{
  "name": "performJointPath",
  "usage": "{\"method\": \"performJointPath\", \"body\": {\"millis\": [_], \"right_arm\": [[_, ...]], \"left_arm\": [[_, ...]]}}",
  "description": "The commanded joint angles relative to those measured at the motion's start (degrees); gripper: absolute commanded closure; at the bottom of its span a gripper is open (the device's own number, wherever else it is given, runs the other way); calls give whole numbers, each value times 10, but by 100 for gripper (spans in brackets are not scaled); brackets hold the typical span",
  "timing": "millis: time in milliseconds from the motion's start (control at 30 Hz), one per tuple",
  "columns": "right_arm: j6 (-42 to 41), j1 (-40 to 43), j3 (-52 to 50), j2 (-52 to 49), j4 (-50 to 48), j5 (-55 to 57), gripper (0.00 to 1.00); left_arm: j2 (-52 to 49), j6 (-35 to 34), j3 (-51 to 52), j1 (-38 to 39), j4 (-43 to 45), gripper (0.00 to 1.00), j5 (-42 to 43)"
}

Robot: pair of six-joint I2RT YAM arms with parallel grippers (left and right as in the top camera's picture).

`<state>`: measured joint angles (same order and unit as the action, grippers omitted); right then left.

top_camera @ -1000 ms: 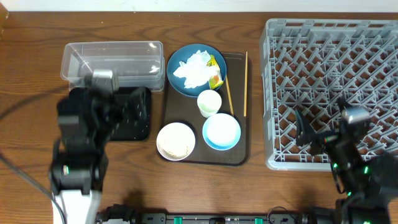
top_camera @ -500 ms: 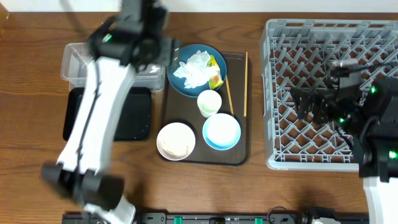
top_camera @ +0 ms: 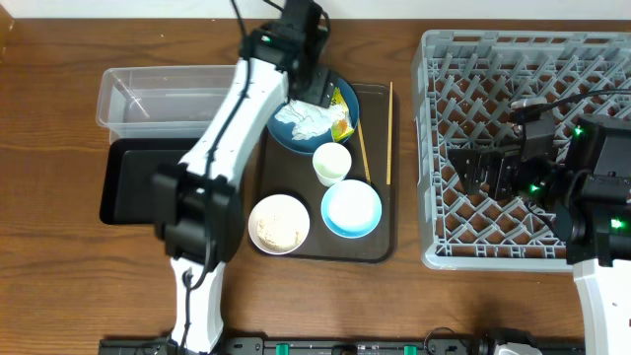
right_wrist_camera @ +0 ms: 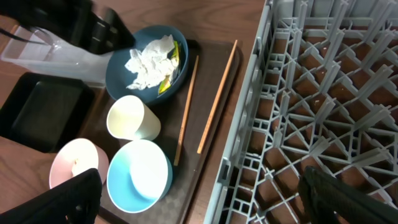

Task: Sort waste into correct bins and load items into the dishwasher rack
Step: 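Reach the left gripper to the blue plate and grasp the white tissue, then carry the tissue left and drop it into the clear bin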

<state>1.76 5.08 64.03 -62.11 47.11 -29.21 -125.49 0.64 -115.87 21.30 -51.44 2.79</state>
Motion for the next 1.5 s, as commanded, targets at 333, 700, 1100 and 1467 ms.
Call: {"method": "performJointPath", "body": {"millis": [333, 700, 1100, 1467], "right_arm": [[5, 1, 13, 2, 15, -12, 1], [5, 1, 13, 2, 18, -12, 1], [5, 1, 13, 2, 18, -12, 1], [5, 1, 13, 2, 16, -12, 1]], "left_arm": [[-112, -137, -13, 19, 54, 11, -71], [-146, -136, -5, 21, 62, 24, -95], [-135, -136, -10, 21, 39, 94, -95], [45, -136, -35, -21, 14, 94, -95]]}}
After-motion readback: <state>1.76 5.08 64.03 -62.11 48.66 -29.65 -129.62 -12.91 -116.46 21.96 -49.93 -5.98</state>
